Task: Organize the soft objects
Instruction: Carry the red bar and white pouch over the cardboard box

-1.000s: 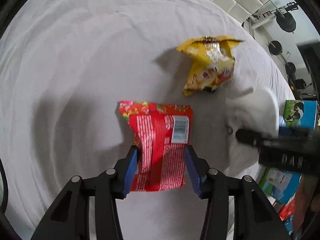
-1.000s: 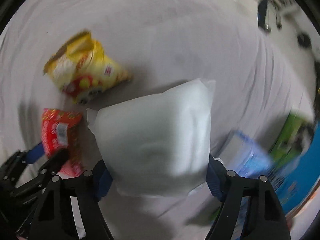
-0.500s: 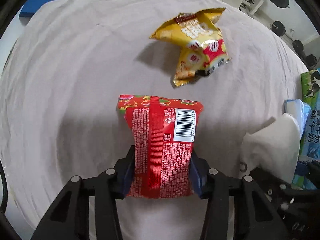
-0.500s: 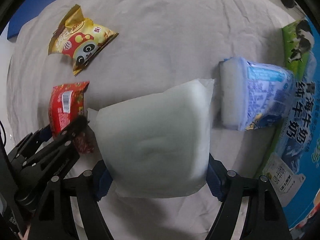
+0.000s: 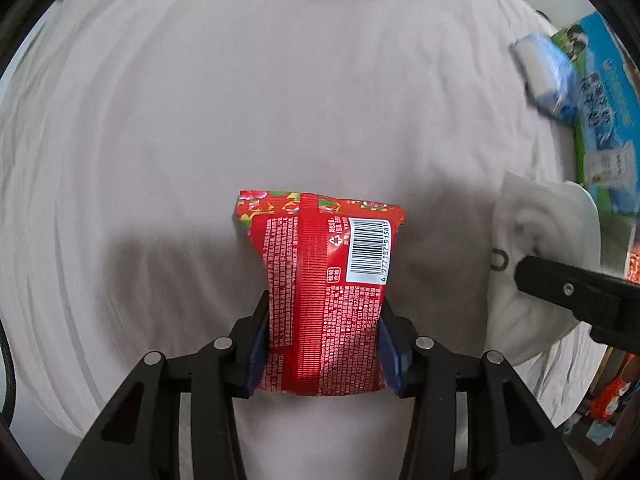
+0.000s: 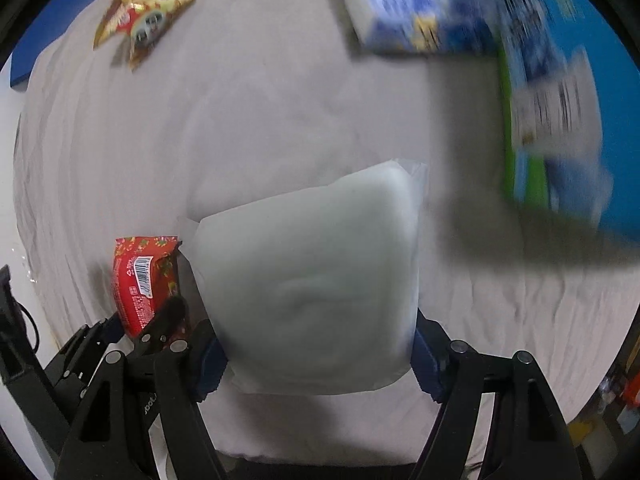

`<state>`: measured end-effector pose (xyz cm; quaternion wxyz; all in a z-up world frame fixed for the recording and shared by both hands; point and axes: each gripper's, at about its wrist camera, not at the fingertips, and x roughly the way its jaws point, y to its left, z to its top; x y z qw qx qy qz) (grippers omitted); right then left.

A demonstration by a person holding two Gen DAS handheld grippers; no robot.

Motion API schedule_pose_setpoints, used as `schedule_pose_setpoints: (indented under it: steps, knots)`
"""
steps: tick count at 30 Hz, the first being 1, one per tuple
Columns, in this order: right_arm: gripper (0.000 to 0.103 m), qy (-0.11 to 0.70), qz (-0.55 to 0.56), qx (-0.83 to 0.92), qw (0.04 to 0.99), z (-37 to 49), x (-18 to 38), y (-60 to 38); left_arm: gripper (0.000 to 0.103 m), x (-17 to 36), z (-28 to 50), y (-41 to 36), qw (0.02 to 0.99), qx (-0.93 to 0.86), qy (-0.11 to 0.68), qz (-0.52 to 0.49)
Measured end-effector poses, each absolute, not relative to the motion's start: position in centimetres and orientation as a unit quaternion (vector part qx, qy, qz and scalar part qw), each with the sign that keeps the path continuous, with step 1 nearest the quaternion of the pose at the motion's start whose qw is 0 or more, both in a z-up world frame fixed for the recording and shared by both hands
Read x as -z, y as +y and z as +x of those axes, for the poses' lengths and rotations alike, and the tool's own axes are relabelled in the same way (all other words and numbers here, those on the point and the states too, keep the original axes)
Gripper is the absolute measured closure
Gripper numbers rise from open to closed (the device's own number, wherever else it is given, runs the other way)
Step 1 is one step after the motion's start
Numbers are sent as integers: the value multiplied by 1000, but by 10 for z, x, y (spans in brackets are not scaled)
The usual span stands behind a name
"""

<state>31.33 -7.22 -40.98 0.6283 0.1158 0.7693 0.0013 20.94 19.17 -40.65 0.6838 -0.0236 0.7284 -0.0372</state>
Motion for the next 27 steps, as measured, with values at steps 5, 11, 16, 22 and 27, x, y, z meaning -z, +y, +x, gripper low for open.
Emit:
schedule_pose_setpoints:
  steps: [5,11,16,22,27]
  knots:
    - [23,770,127,2,625,312,419,-80,56,416,216,187,686,25,728,-12]
    - [22,771,93,-4,630,263,428,-67,57,418,216,164,694,16,720,6]
    - [25,773,68,-6,631,256,432,-44,60,399,200,148,701,14,713,4]
    - [33,761,33,-8,648,258,417,-13,61,369,195,152,718,14,696,-3]
    - [34,753,45,-17,656,242,397,-22,61,339,201,149,732,19,681,-11]
